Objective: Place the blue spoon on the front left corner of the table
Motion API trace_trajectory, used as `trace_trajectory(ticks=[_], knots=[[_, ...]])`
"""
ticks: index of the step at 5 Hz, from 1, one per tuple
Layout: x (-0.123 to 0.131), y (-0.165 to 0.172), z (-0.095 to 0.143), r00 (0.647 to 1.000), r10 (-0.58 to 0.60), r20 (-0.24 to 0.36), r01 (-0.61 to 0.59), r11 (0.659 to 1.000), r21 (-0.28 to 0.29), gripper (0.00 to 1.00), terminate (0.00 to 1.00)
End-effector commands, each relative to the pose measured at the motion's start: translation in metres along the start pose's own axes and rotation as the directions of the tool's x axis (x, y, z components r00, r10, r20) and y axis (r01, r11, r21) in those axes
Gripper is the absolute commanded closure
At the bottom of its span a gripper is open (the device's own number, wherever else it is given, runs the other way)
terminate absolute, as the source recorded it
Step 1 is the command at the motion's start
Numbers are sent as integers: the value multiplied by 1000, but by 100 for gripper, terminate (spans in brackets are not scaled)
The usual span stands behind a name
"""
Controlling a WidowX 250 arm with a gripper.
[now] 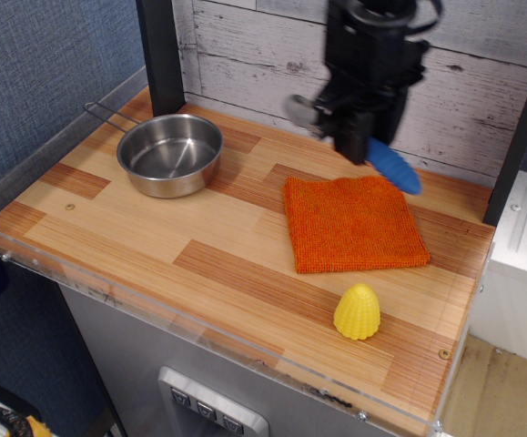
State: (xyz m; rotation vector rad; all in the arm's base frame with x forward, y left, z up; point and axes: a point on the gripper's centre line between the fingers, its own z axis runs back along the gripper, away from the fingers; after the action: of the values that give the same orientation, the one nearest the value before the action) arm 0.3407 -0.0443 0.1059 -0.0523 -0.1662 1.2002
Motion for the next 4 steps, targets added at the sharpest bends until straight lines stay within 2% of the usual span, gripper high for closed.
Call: trace_trajectory(ticks=[1, 3, 4], knots=[[24, 46, 43, 995, 86, 51, -84, 995, -51, 100, 0], [52, 95, 37, 992, 106, 70, -105, 994, -8, 100, 0], [75, 125, 30, 989, 121, 88, -122, 993, 3, 100, 0]])
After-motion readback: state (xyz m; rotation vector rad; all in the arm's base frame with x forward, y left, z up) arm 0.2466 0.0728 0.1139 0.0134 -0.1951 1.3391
